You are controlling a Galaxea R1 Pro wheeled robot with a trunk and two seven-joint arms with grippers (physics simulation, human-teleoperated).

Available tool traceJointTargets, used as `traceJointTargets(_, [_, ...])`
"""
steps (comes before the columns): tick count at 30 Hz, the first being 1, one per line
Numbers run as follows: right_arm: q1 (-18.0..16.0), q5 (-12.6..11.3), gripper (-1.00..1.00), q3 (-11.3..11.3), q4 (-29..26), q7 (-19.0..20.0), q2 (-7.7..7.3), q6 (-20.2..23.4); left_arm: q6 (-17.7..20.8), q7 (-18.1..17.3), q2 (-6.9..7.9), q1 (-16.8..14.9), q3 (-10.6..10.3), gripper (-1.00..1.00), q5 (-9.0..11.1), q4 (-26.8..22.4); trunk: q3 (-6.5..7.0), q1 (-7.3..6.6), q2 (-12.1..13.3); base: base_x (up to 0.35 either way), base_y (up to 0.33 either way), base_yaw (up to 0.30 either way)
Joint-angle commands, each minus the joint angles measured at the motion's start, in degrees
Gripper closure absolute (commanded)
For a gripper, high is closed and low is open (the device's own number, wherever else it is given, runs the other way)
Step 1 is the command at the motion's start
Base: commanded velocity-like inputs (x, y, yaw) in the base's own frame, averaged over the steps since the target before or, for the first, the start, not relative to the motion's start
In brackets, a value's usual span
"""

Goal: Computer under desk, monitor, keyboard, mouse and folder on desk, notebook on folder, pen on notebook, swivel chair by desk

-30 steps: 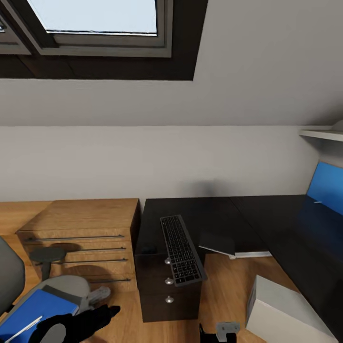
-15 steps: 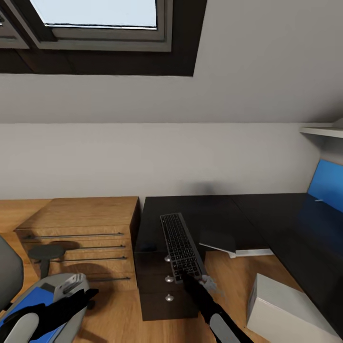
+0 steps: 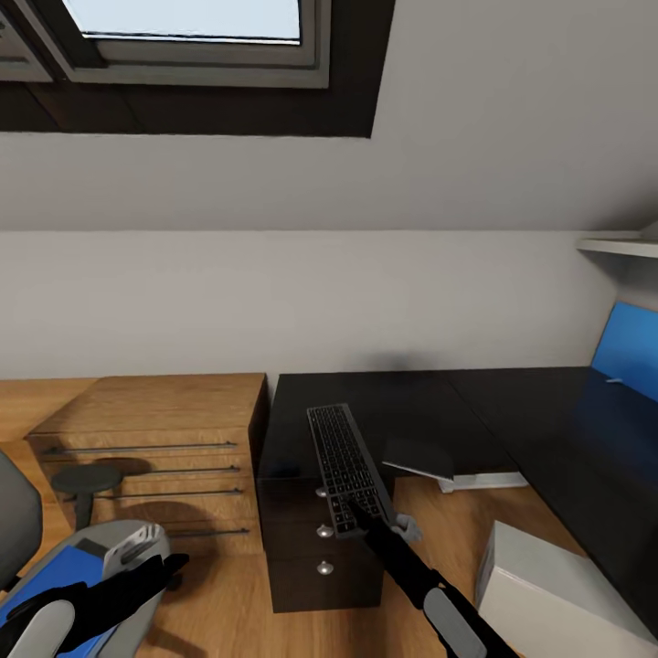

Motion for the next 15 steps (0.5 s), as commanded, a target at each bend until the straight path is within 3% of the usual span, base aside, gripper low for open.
traceJointTargets(1, [-0.04,-0.58,-1.00,0.13,0.03,0.18,-0.07,0.14,0.13,0.54,0.01,-0.04,0.04,-1.00,0.60,-0.06,-0.07,0.00,-0.04,0.000,0.000,0.000])
traceJointTargets(6, [0.48,-0.59,-1.00,0.31,0.04,0.26,-0.09,0.09,0.13,0.54,0.00,-0.04,0.03,-1.00,0.58,-0.06,-0.07,0.00,-0.04,0.000,0.000,0.000])
traceJointTargets(15, [0.86,-0.59,-1.00,0.35,0.04,0.30,-0.16,0.14,0.11,0.61,-0.22,-0.04,-0.15,-1.00,0.60,-0.09,-1.68,1.98,-3.65,0.000,0.000,0.000])
